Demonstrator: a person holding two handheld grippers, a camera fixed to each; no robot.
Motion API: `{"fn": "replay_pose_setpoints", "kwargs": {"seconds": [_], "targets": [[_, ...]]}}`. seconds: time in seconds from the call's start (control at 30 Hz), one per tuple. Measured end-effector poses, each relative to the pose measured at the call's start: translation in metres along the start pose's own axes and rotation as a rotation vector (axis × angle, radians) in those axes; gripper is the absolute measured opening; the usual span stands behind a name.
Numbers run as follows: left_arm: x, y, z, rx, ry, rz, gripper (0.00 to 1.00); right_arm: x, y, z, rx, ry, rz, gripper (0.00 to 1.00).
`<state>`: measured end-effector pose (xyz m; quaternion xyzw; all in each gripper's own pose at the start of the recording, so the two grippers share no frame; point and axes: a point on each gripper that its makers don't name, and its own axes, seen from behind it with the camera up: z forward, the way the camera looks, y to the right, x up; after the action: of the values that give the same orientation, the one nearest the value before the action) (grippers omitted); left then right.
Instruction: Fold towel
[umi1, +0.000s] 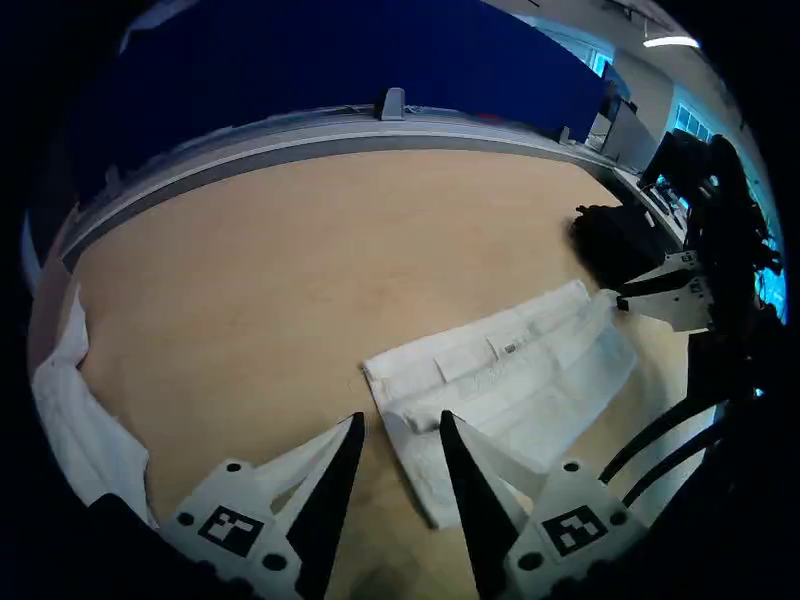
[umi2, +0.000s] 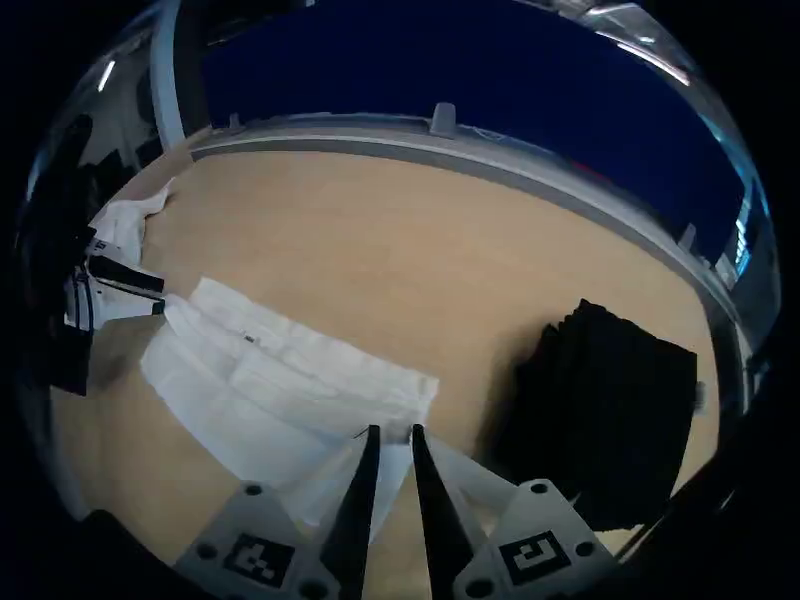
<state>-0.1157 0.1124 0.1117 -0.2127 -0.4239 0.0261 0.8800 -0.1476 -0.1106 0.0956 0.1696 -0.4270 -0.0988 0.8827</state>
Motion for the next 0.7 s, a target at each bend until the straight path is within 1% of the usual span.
{"fn": "replay_pose_setpoints", "kwargs": {"seconds": [0.07,0.13,0.33,0.37,0.4,0.47,0.67,0.7], "targets": [[-0.001,-0.002,-0.002,0.002,0.0,0.009,0.57,0.002,0.002,0.002,-0.007,0.0,-0.004,0.25],[-0.002,-0.004,-0.002,0.006,-0.002,0.017,0.61,0.004,0.003,0.004,-0.015,0.001,-0.007,0.27],[-0.002,-0.007,-0.004,0.012,-0.003,0.027,0.63,0.01,0.006,0.011,-0.032,0.003,0.001,0.28],[-0.002,-0.007,-0.005,0.011,-0.003,0.028,0.66,0.011,0.007,0.012,-0.035,0.003,0.004,0.28],[-0.002,-0.007,-0.006,0.008,-0.003,0.028,0.69,0.012,0.007,0.013,-0.037,0.003,0.006,0.29],[-0.003,-0.005,-0.008,0.0,-0.004,0.031,0.69,0.015,0.008,0.017,-0.04,0.002,0.013,0.28],[-0.009,0.001,-0.016,-0.021,-0.013,0.055,0.77,0.021,0.013,0.026,-0.049,0.005,0.041,0.29],[-0.011,0.001,-0.017,-0.022,-0.016,0.059,0.77,0.022,0.013,0.027,-0.05,0.006,0.047,0.29]]}}
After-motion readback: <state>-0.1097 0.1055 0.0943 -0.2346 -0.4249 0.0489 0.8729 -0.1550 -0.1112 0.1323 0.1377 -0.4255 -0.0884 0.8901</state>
